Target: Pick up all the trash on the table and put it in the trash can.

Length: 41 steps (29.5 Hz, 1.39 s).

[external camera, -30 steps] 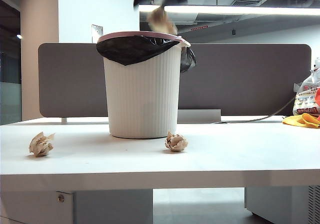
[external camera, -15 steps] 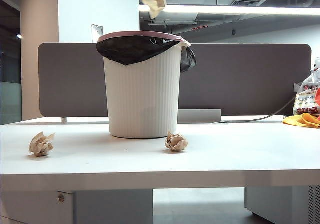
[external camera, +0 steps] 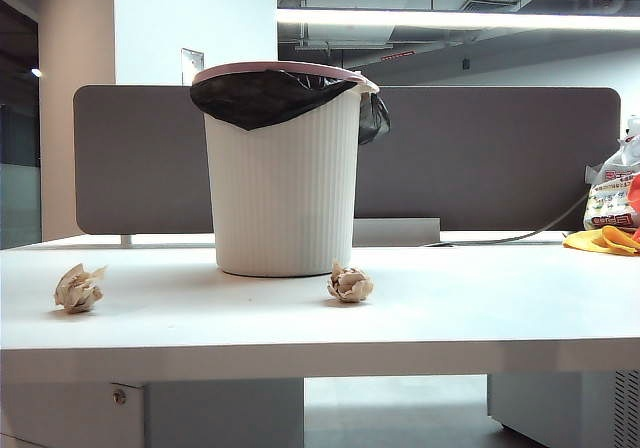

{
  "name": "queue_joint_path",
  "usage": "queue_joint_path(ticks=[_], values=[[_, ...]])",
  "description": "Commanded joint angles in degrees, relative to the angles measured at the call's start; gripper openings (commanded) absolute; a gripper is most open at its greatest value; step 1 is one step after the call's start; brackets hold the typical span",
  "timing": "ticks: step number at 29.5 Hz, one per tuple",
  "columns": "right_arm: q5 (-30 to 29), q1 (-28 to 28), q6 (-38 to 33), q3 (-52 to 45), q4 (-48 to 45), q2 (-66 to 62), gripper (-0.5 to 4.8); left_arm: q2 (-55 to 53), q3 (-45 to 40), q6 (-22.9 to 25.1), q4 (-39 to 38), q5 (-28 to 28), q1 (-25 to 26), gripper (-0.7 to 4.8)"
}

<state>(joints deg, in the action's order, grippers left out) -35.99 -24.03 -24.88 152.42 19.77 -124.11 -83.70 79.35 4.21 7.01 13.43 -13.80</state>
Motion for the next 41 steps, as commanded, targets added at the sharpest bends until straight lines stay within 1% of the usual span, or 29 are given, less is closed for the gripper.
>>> queue_joint_path(ticks=[1,4,6,7,11,13,15,18,19,20,21,24,29,31,32,34,35,36,37,39,41], values=[[-4.0,0.5,-5.4,0.2,-4.8,0.3,4.17,-3.5,0.2,-2.7,11.0,5.8,-0.3,4.72],[-6.6,0.8,-7.0,0.2,-6.1,0.2,4.17,-6.8,0.2,-7.6,19.3,12.9,-0.3,4.72],[-8.2,0.8,-7.1,0.1,-5.8,0.0,4.17,-8.3,0.2,-9.9,23.4,16.0,-0.8,4.72],[-9.2,0.8,-7.1,0.1,-5.7,0.0,4.17,-8.7,0.2,-10.7,24.5,16.5,-1.2,4.72],[-13.0,0.8,-7.4,0.1,-4.9,-0.9,4.17,-8.9,0.2,-10.5,26.4,16.2,-1.8,4.71],[-15.2,0.8,-8.6,0.1,-4.9,-1.4,4.17,-8.9,0.2,-10.7,28.2,18.0,-1.8,4.71],[-19.9,0.8,-10.4,0.1,-4.9,-2.4,4.17,-8.9,0.2,-10.7,30.7,20.7,-1.8,4.70],[-21.8,0.7,-11.5,0.1,-5.3,-2.8,4.17,-8.9,0.2,-10.7,30.5,20.7,-1.8,4.66],[-22.1,0.7,-11.6,0.1,-5.7,-2.8,4.17,-8.9,0.2,-10.7,30.5,20.7,-1.8,4.53],[-22.2,0.7,-11.6,0.1,-5.8,-2.8,4.17,-8.9,0.3,-10.7,30.5,20.7,-1.8,4.06],[-22.3,0.7,-11.9,0.1,-6.2,-2.8,4.17,-8.9,0.3,-10.7,30.5,20.7,-1.8,2.53],[-22.3,0.7,-12.5,0.1,-6.5,-2.8,4.17,-8.9,0.3,-10.7,30.5,20.7,-1.8,-0.06],[-22.2,0.7,-12.6,0.1,-6.8,-2.8,4.17,-8.9,0.2,-10.6,30.6,19.2,-1.8,-0.05],[-21.5,0.7,-12.5,0.1,-8.2,-2.8,4.17,-8.9,0.3,-10.6,30.5,16.4,-1.8,-0.05],[-19.7,0.7,-12.4,0.1,-10.5,-2.8,4.17,-8.9,0.2,-10.2,30.2,12.6,-1.8,-0.06],[-16.0,1.0,-11.2,0.2,-16.5,-2.8,4.18,-9.1,0.3,-10.2,29.9,7.7,-1.8,-0.05],[-14.0,1.5,-11.1,0.2,-18.8,-2.7,4.18,-9.3,0.3,-10.2,30.0,6.9,-1.8,-0.05],[-10.7,1.7,-11.1,0.2,-21.6,-2.6,4.18,-9.6,0.3,-10.3,30.0,6.7,-1.8,-0.05],[-9.9,2.1,-11.1,0.2,-22.3,-2.6,4.19,-9.6,0.3,-10.2,29.9,6.7,-1.8,-0.06],[-9.7,2.6,-11.1,0.2,-20.7,-2.7,4.19,-9.8,0.3,-10.3,30.0,6.8,-1.8,-0.06],[-10.5,2.9,-9.2,0.1,-16.0,-2.8,4.22,-9.8,0.5,-10.3,30.7,7.8,-1.8,-0.06]])
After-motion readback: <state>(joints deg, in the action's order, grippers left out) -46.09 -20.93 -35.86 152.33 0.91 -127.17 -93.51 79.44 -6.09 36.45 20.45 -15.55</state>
